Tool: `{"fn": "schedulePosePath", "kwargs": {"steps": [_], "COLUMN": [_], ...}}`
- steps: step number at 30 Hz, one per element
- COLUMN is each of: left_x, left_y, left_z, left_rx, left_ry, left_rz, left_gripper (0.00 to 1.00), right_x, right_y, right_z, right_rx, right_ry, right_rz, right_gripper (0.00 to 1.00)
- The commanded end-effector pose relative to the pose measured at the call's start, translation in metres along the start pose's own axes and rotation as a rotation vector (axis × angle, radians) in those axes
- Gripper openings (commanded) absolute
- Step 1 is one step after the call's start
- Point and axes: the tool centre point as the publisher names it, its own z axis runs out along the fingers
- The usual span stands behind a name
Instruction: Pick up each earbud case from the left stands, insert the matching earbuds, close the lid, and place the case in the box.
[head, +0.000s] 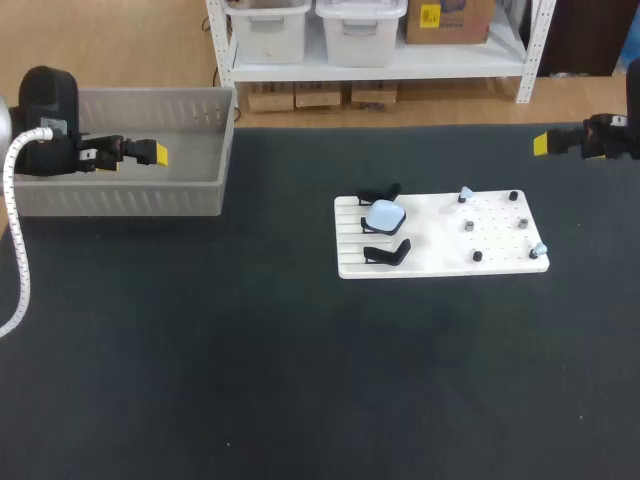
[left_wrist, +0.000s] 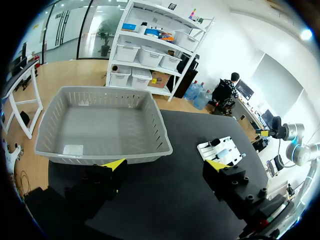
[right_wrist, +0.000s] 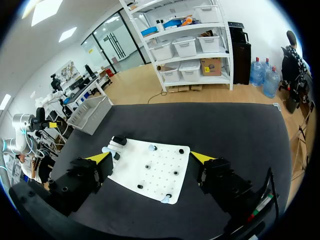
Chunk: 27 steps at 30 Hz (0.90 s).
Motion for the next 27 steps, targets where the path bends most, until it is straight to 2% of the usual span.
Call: {"fn": "schedulePosePath", "kwargs": {"steps": [1, 24, 25, 27], "left_x": [-0.0009, -0.0009, -0.0019, -0.0073], "left_y": [-0.0016, -0.0016, -0.0041, -0.0084], "left_z": [0.0001, 0.0001, -0.001, -0.003], "left_rx": [-0.009, -0.009, 0.007, 0.07], "left_ry": [0.005, 0.005, 0.004, -0.054], "left_rz": [-0.002, -0.002, 0.038, 0.075], "left_gripper": [1.0, 1.0, 1.0, 1.0], "right_x": [0.0001, 0.0001, 0.0001, 0.0001], "right_y": [0.0, 0.0, 0.0, 0.0], "right_z": [-0.0004, -0.0004, -0.0004, -0.0004], "right_rx": [0.0, 0.0, 0.0, 0.0], "right_ry": [0.0, 0.0, 0.0, 0.0], "right_rz": [0.0, 0.0, 0.0, 0.0], "right_gripper": [1.0, 1.0, 1.0, 1.0]}}
